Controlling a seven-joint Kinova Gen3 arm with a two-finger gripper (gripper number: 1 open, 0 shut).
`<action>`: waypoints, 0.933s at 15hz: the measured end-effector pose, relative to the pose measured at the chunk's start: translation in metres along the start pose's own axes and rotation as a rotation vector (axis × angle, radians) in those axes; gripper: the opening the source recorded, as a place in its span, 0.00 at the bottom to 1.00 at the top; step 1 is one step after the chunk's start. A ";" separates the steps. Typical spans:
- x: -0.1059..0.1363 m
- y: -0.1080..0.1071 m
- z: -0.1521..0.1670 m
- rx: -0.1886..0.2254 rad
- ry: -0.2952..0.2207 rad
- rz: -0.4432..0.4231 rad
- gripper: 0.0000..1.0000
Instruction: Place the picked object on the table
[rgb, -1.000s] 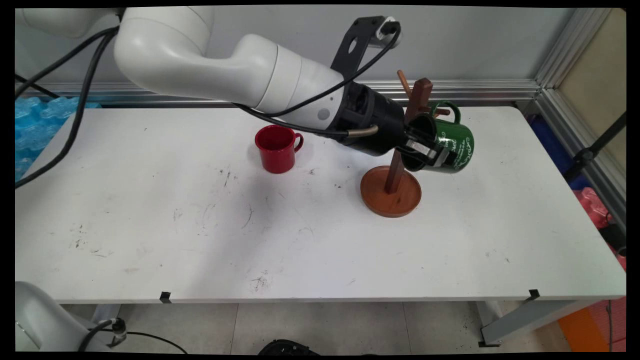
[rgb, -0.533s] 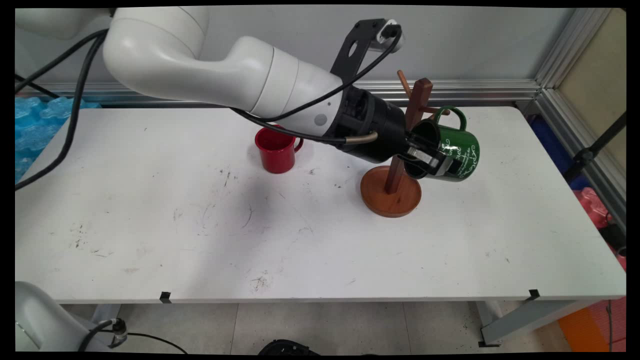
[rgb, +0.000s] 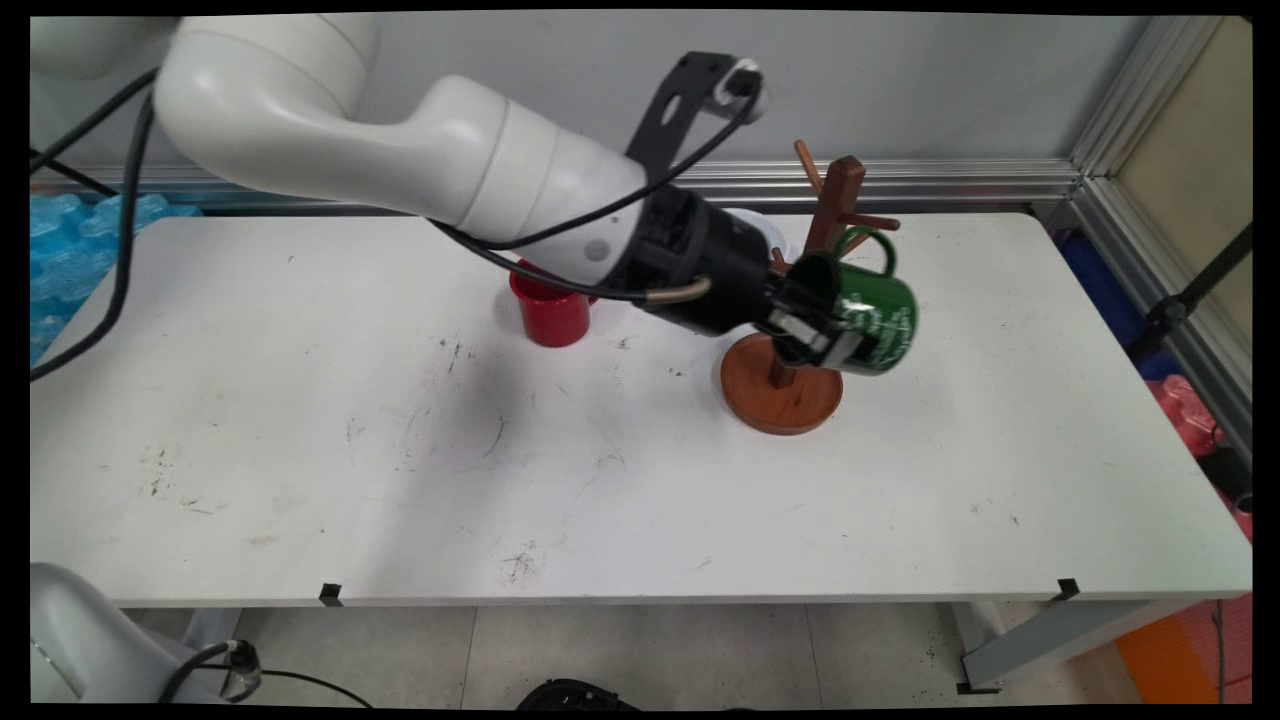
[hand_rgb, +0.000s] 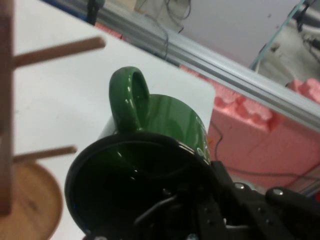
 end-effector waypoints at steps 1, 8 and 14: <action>-0.003 -0.003 -0.005 0.007 -0.010 0.008 0.00; -0.020 -0.026 -0.042 0.060 -0.087 0.067 0.00; -0.035 -0.044 -0.068 0.107 -0.152 0.115 0.00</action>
